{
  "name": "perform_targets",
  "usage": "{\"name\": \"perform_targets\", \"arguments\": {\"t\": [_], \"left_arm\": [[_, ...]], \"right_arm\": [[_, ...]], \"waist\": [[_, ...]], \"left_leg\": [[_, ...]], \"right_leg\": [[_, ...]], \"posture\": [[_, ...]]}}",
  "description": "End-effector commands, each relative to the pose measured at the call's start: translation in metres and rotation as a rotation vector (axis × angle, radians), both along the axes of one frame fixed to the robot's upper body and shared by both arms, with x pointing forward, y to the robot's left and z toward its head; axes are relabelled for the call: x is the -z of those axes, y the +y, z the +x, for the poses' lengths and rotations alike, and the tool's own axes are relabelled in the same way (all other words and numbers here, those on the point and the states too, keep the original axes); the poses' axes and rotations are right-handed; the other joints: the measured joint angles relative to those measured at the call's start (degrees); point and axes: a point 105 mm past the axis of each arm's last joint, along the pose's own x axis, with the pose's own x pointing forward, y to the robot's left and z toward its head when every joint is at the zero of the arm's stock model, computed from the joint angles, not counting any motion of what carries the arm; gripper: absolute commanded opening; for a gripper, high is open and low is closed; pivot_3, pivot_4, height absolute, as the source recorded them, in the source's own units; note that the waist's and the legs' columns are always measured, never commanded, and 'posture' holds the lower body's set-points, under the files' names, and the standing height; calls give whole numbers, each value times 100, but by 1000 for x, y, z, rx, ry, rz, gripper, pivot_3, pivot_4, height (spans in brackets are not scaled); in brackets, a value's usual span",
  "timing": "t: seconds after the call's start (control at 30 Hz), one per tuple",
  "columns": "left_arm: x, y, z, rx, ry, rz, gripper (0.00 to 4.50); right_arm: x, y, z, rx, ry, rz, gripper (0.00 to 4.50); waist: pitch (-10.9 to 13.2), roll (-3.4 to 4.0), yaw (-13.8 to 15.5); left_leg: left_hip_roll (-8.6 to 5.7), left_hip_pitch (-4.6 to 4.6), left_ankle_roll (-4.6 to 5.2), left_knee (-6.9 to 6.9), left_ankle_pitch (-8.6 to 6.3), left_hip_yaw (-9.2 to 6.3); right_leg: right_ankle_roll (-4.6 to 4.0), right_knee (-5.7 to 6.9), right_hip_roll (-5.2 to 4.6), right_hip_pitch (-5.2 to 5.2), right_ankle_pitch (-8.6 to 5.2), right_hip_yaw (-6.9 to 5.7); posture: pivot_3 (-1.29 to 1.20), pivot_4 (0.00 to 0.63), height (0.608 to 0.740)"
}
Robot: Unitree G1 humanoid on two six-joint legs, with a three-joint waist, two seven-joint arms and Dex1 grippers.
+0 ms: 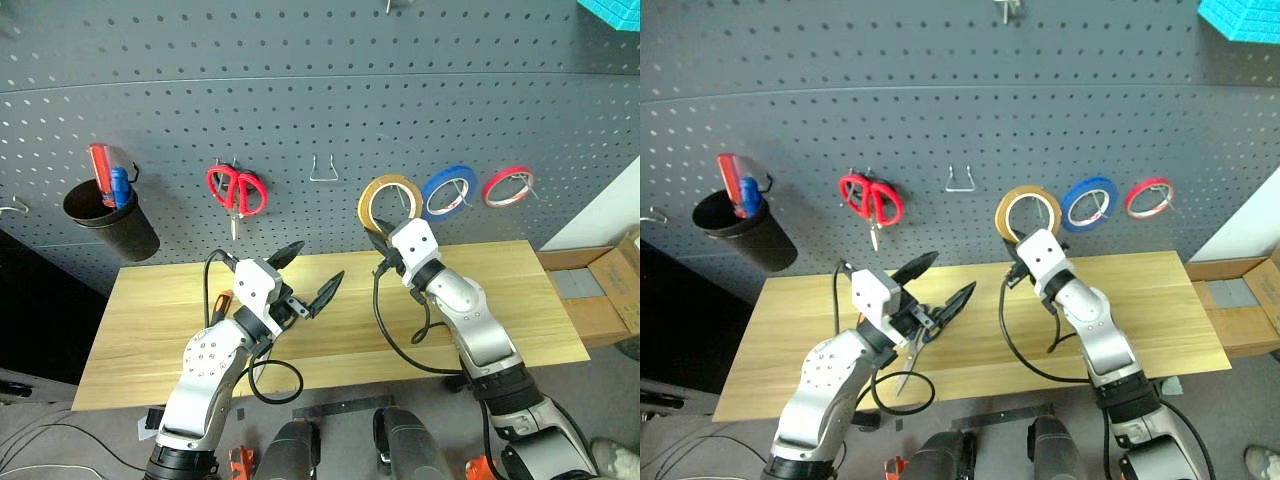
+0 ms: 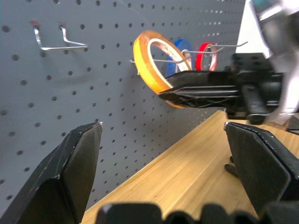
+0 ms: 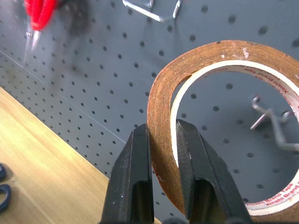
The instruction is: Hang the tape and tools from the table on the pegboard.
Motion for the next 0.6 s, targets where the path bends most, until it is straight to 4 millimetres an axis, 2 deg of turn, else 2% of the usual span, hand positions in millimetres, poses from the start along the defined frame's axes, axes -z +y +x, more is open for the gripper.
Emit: {"name": "perform_targets", "arguments": {"t": [0.03, 0.2, 0.33, 0.47, 0.57, 0.6], "left_arm": [[-14, 2, -4, -10, -60, -4, 4500], [-12, 0, -4, -10, -52, -6, 4500], [-7, 0, -3, -10, -23, -17, 4500], [13, -4, -8, 53, 75, 7, 4500], [36, -14, -22, 170, 196, 82, 4500], [44, -16, -25, 203, 252, 86, 4500]], "right_arm": [[-17, 0, 0, -18, -46, 49, 1377], [-15, -6, -2, 14, -38, 52, 3040], [1, -24, -15, 60, 75, 72, 4389], [31, -43, -58, -33, 291, 21, 4476], [51, -64, -82, -35, 464, 7, 4476], [65, -73, -94, -44, 563, -13, 4476]], "waist": [[0, 0, 24], [-2, 0, 31], [-2, 1, 32], [5, 12, 32], [15, 22, -7], [25, 34, -37]], "left_leg": [[0, 0, 0, 0, 0, 0], [0, 1, 0, 1, 0, 0], [1, 0, 1, 1, -1, -2], [0, -6, 4, 1, -2, -5], [2, -2, 29, 0, -16, -6], [3, 1, 33, 1, -18, -8]], "right_leg": [[0, -1, 0, 0, 0, 0], [0, 1, 0, 1, 0, -1], [0, 1, 0, 1, 0, 0], [0, -9, -5, 4, 0, 7], [-1, -12, -5, 11, -1, 10], [-1, -10, -5, 16, -1, 8]], "posture": [[-56, 173, 740], [-68, 186, 740], [-97, 213, 740], [-130, 243, 740], [-149, 264, 740], [-152, 269, 740]]}}
